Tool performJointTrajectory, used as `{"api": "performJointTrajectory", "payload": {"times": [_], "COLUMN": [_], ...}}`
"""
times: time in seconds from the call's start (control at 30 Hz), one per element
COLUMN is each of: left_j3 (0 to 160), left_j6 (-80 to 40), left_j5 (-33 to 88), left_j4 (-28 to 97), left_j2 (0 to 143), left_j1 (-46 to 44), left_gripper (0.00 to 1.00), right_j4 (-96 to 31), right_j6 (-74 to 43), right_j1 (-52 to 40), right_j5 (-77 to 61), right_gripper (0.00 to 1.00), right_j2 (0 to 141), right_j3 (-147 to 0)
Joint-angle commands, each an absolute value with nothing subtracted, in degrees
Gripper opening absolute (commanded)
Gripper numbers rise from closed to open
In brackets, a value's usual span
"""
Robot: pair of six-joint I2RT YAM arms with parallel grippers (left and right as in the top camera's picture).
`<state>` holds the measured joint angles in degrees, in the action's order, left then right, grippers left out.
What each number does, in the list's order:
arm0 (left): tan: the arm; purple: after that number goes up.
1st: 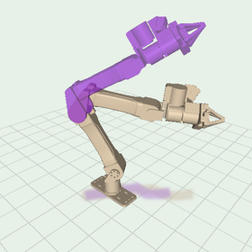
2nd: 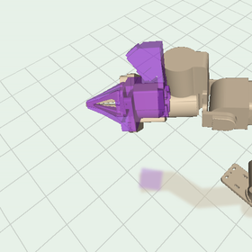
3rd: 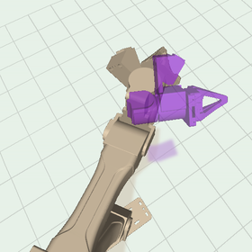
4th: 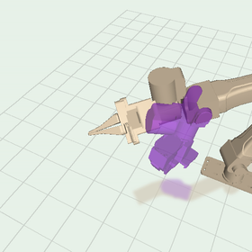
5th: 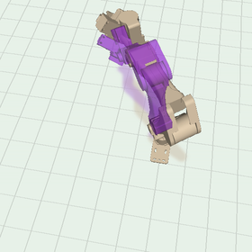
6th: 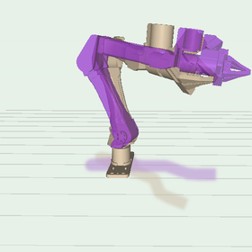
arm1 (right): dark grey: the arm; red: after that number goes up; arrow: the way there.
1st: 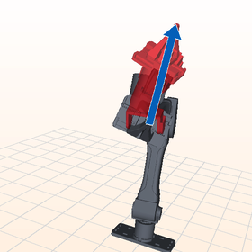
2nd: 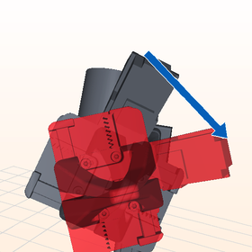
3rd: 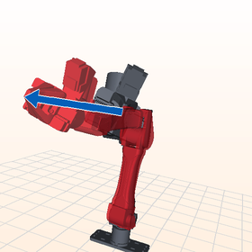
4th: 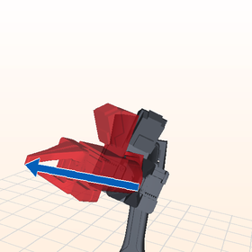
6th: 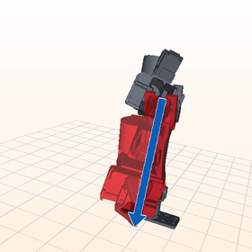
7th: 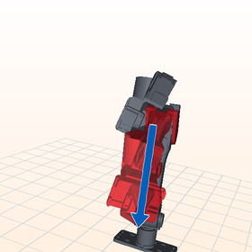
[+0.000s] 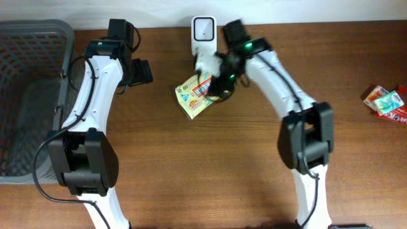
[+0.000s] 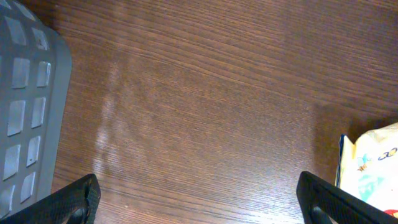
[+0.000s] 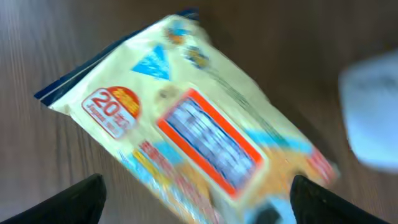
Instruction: Scan the item barcode
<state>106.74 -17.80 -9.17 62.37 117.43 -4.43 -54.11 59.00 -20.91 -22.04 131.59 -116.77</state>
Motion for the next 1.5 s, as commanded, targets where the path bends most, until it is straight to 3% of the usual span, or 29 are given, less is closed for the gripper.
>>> {"api": "performJointTrajectory", "payload": {"times": [0.0, 0.17, 0.3, 0.33, 0.4, 0.5, 0.67, 0.93, 1.23, 1.3, 1.37, 1.4, 1.47], "left_j3": [107.77, 107.77, 107.77, 107.77, 107.77, 107.77, 107.77, 107.77, 107.77, 107.77, 107.77, 107.77, 107.77], "left_j6": [-18.63, -18.63, -18.61, -18.61, -18.61, -18.61, -18.61, -18.61, -18.61, -18.61, -18.61, -18.61, -18.63], "left_j5": [-8.73, -8.73, -8.73, -8.73, -8.73, -8.73, -8.73, -8.73, -8.73, -8.73, -8.73, -8.73, -8.73], "left_j4": [62.50, 62.50, 62.50, 62.50, 62.50, 62.50, 62.50, 62.50, 62.50, 62.50, 62.50, 62.50, 62.50], "left_j2": [115.37, 115.37, 115.37, 115.37, 115.37, 115.37, 115.37, 115.37, 115.37, 115.37, 115.37, 115.37, 115.37], "left_j1": [-3.95, -3.95, -3.95, -3.95, -3.95, -3.95, -3.95, -3.95, -3.95, -3.95, -3.95, -3.95, -3.95], "left_gripper": [0.99, 0.99, 0.99, 0.99, 0.99, 0.99, 0.99, 0.99, 0.99, 0.99, 0.99, 0.99, 0.99], "right_j4": [-51.72, -60.05, -66.50, -66.70, -66.65, -62.28, -64.23, -61.17, -60.82, -60.88, -60.86, -60.69, -60.55], "right_j6": [67.51, 65.82, 53.32, 48.21, 41.80, 38.94, 65.08, 70.78, 73.08, 73.06, 72.23, 70.22, 67.31], "right_j1": [-22.96, -22.46, -24.58, -25.91, -28.56, -32.23, -28.62, -20.47, -21.45, -21.71, -21.80, -21.80, -21.78], "right_j5": [-17.78, -17.26, -17.26, -17.23, -16.25, -0.82, 5.85, -14.50, -16.69, -16.53, -17.34, -17.82, -17.82], "right_gripper": [0.93, 0.89, 0.79, 0.80, 0.99, 0.98, 0.99, 0.99, 0.98, 0.91, 0.72, 0.59, 0.21], "right_j2": [136.18, 139.74, 138.65, 137.56, 134.89, 130.37, 131.41, 131.63, 138.08, 139.46, 140.11, 140.11, 140.11], "right_j3": [-116.57, -116.57, -116.60, -116.81, -118.17, -121.49, -117.67, -113.75, -113.67, -113.67, -113.62, -113.62, -113.65]}}
